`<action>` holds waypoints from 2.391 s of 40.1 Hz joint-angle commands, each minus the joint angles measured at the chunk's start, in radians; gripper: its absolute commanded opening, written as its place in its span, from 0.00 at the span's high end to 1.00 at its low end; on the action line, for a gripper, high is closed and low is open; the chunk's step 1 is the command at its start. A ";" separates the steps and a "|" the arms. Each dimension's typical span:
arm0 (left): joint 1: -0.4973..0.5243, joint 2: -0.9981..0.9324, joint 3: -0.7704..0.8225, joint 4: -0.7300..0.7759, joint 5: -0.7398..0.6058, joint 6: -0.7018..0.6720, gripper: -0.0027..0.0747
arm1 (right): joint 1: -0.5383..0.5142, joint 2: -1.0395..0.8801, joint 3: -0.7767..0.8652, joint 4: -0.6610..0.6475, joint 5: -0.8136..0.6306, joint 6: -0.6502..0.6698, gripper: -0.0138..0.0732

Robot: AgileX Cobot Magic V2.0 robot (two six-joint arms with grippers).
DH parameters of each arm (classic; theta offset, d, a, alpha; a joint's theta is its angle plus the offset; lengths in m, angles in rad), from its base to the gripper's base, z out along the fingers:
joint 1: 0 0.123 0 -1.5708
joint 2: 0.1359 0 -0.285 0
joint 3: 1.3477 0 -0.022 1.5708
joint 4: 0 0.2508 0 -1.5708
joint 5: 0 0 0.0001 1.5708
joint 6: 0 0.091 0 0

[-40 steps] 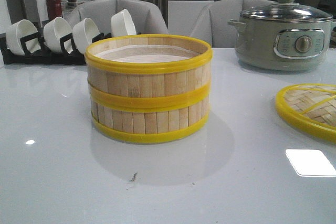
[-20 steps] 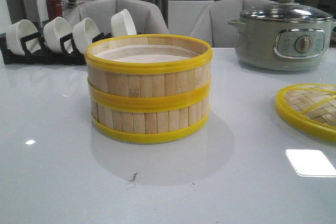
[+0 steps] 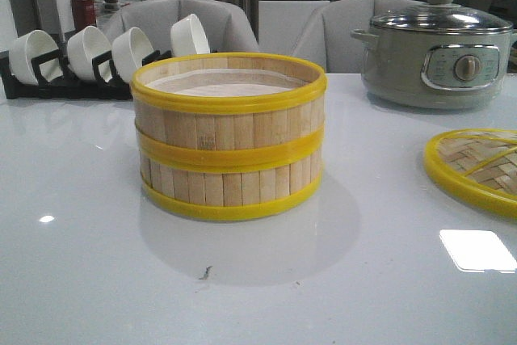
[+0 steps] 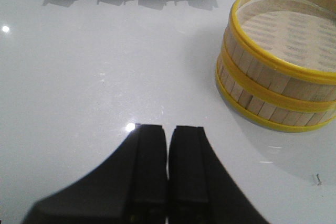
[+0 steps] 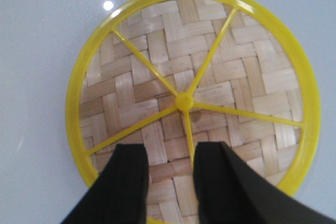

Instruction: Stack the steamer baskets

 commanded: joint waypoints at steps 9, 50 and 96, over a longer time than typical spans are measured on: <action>-0.008 0.002 -0.030 0.000 -0.078 -0.011 0.84 | -0.007 0.115 -0.203 -0.015 0.115 -0.006 0.45; -0.008 0.002 -0.030 0.000 -0.078 -0.011 0.84 | -0.007 0.238 -0.239 -0.066 0.085 -0.006 0.45; -0.008 0.002 -0.030 0.000 -0.078 -0.011 0.84 | 0.210 0.196 -0.619 -0.058 0.414 -0.006 0.81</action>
